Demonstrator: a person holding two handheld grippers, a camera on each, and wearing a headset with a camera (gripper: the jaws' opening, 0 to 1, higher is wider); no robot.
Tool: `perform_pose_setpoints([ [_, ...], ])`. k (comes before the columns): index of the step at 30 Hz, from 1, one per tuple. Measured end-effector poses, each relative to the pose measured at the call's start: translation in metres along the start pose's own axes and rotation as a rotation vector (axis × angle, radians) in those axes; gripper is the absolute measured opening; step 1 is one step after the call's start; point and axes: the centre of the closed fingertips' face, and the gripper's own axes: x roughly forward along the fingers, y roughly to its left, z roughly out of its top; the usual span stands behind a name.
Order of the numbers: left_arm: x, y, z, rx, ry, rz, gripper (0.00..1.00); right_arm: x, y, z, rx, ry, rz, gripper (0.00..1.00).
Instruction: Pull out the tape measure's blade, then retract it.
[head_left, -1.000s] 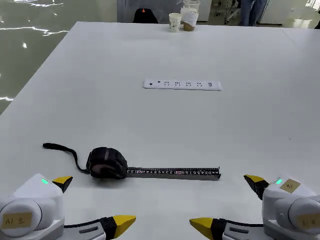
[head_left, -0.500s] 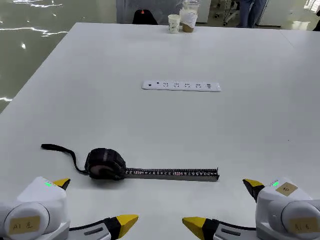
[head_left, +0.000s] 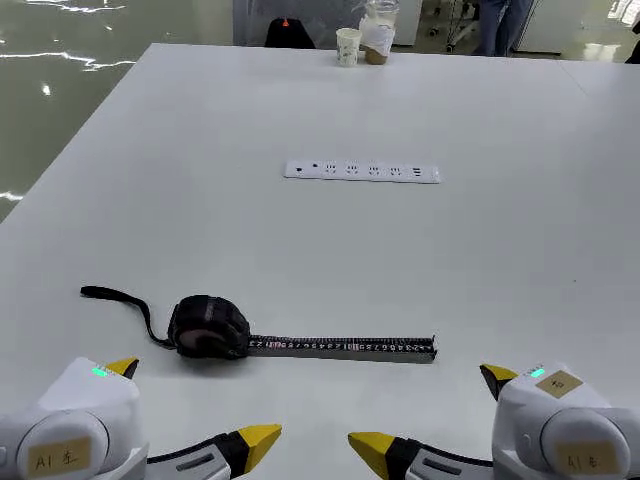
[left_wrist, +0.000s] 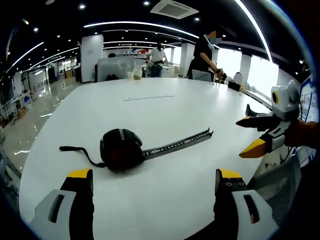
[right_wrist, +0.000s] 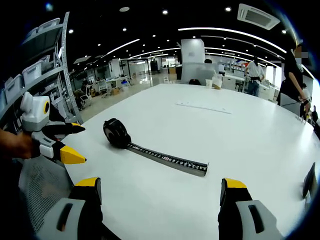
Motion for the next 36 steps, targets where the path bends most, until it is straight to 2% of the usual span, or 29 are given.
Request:
perform_pose_setpoints([
  [7,-0.0017,-0.0010,0.0018,-0.003,-0.010,0.017,0.99,0.0012,0.0049,0.0014,0.004,0.001,-0.001,0.99],
  [15,0.0008,0.0019,0.0058,-0.036,-0.014,0.027,0.99,0.0015,0.0029,0.0071,-0.002,-0.006,-0.009,0.99],
  [19,0.0015,0.0037,0.0072,-0.035,-0.016,0.037,0.99,0.0014,0.0020,0.0075,-0.003,-0.008,-0.009,0.99],
  [28,0.0026,0.0059,0.0086,-0.038,-0.023,0.050,0.99,0.0025,0.0039,0.0042,-0.025,-0.002,0.014,0.99],
  [36,0.0066,0.0067,0.0094,-0.027,-0.026,0.062,0.99,0.0041,-0.0007,0.0002,-0.034,0.002,0.023,0.99],
])
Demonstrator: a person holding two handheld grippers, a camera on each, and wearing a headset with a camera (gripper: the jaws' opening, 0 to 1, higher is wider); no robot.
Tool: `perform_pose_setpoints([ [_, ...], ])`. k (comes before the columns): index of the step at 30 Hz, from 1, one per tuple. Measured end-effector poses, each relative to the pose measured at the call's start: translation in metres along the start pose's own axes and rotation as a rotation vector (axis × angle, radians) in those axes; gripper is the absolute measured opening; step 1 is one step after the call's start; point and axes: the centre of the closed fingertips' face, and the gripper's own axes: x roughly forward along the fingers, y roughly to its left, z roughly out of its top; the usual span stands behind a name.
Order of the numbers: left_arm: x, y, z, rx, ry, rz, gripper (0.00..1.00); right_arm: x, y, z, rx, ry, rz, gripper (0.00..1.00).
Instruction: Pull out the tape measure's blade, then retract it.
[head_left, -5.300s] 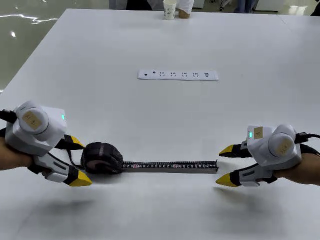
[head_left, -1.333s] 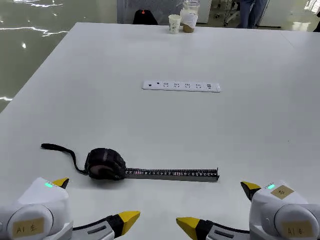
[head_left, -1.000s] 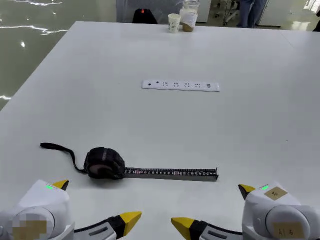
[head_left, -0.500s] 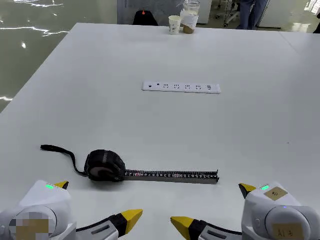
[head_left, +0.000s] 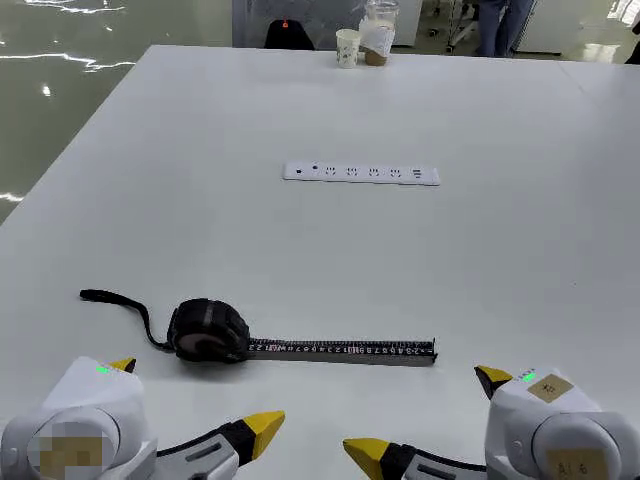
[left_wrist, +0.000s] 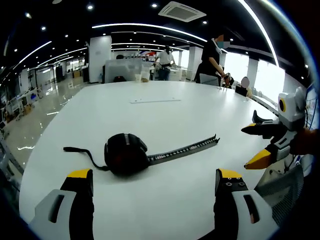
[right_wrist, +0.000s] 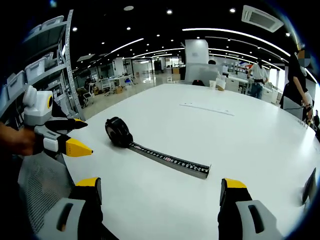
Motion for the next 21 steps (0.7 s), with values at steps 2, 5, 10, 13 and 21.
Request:
perform_pose_setpoints([
  [2,0.001,0.000,0.002,0.000,-0.008,0.002,0.99,0.000,-0.001,0.000,-0.006,-0.002,0.013,0.98],
  [5,0.005,0.000,0.001,0.006,-0.009,0.005,0.99,0.001,-0.001,-0.002,-0.022,-0.003,0.034,0.99],
  [10,0.008,-0.001,0.001,-0.004,-0.010,0.002,0.99,0.003,-0.004,-0.001,-0.037,-0.012,0.061,0.99],
  [13,0.011,-0.003,0.001,0.008,-0.009,-0.005,0.99,0.004,-0.006,-0.001,-0.042,-0.010,0.073,0.99],
  [21,0.016,-0.001,0.001,0.007,-0.005,0.000,0.99,0.010,-0.012,-0.001,-0.066,0.006,0.117,0.99],
])
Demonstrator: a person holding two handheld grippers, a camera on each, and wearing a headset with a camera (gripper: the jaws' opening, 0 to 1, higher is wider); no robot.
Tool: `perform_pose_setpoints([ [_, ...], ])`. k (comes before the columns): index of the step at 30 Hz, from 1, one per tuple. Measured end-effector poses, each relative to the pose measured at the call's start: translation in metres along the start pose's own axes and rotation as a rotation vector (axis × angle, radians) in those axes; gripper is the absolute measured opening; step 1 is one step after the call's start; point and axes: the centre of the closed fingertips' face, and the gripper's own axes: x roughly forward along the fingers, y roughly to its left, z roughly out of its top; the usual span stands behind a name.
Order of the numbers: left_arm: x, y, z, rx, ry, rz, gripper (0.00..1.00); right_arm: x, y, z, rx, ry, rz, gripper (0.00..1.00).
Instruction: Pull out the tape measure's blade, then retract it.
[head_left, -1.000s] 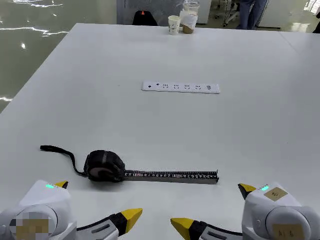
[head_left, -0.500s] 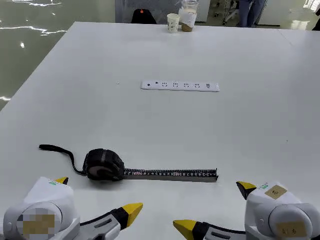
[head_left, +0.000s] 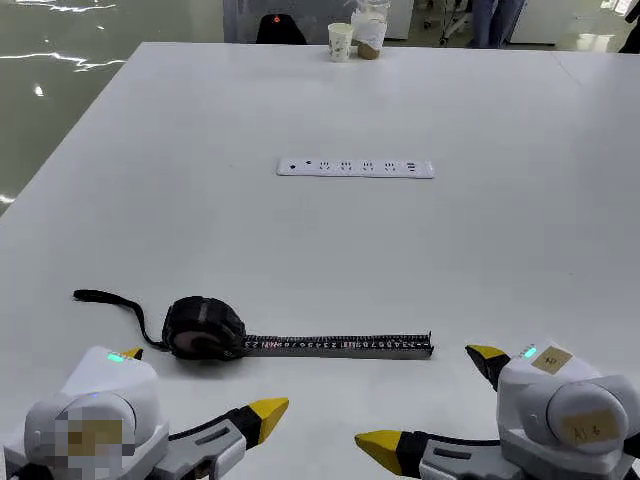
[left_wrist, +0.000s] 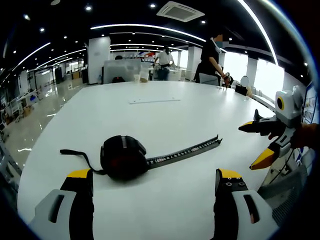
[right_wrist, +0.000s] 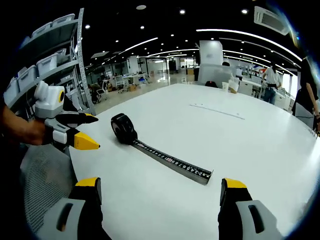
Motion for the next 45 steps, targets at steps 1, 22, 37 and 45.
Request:
perform_pose_setpoints([
  [1,0.001,0.001,0.000,-0.006,0.000,0.005,0.99,0.001,-0.002,0.000,-0.011,0.001,0.003,0.99],
  [22,0.020,0.017,0.002,-0.050,0.003,0.042,0.99,0.013,-0.023,-0.004,-0.133,0.055,0.102,0.92],
  [37,0.040,0.027,0.002,-0.087,0.020,0.069,0.99,0.023,-0.037,-0.006,-0.174,0.088,0.157,0.83],
  [45,0.051,0.031,0.002,-0.102,0.025,0.077,0.99,0.029,-0.044,-0.009,-0.205,0.114,0.182,0.76],
])
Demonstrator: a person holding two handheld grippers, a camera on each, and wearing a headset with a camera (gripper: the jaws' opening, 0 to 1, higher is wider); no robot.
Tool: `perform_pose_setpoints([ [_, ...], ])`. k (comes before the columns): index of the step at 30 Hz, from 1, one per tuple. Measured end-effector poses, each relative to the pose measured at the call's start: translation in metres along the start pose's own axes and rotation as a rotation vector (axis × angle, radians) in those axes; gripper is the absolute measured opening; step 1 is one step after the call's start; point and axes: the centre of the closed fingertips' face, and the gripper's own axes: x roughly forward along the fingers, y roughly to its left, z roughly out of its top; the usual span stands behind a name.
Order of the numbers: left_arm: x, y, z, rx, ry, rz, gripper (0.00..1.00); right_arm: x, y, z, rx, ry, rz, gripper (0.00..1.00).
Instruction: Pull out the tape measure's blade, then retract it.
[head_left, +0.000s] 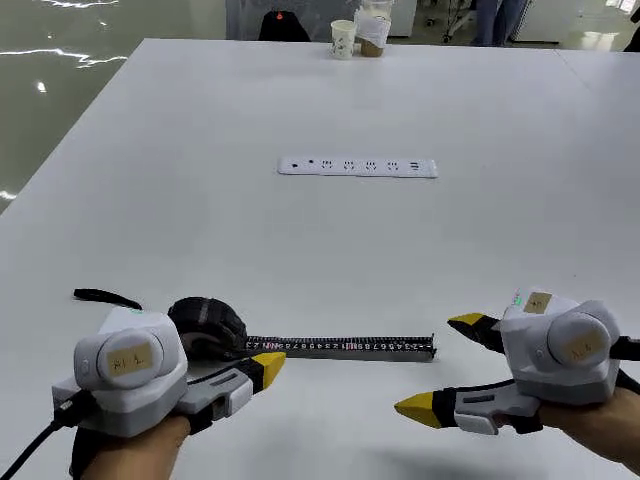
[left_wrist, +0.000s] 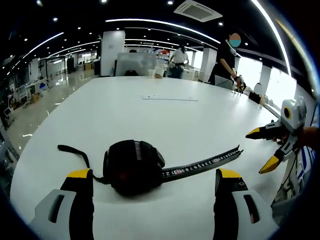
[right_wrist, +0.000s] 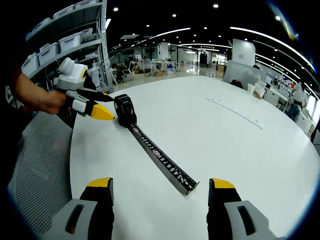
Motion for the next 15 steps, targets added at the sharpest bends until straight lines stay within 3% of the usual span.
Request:
perform_pose_setpoints([
  [15,0.014,0.008,0.005,-0.009,0.005,0.032,0.97,0.005,-0.013,-0.007,-0.077,0.060,0.054,0.61],
])
